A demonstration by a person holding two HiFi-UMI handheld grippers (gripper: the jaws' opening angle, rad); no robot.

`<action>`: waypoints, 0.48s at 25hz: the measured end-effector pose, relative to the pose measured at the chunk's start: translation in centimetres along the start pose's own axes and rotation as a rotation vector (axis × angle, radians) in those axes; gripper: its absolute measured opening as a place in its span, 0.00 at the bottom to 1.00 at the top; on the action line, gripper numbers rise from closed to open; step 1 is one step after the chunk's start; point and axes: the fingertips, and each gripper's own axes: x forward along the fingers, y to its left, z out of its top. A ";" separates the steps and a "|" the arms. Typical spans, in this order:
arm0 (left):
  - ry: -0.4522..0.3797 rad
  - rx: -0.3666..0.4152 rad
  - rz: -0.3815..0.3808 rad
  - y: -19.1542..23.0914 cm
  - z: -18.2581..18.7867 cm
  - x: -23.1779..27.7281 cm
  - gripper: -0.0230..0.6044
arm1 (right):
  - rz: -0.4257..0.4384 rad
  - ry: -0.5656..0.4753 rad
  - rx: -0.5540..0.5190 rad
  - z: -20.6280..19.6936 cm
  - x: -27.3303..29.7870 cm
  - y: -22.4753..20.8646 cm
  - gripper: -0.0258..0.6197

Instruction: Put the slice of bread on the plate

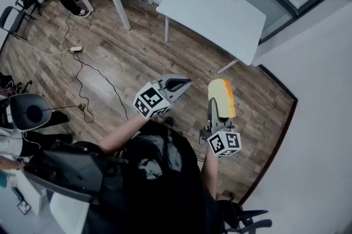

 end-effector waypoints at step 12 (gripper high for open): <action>0.040 -0.011 -0.092 4.8 -0.2 6.3 0.03 | 0.071 0.096 0.029 -0.7 7.4 -3.1 0.18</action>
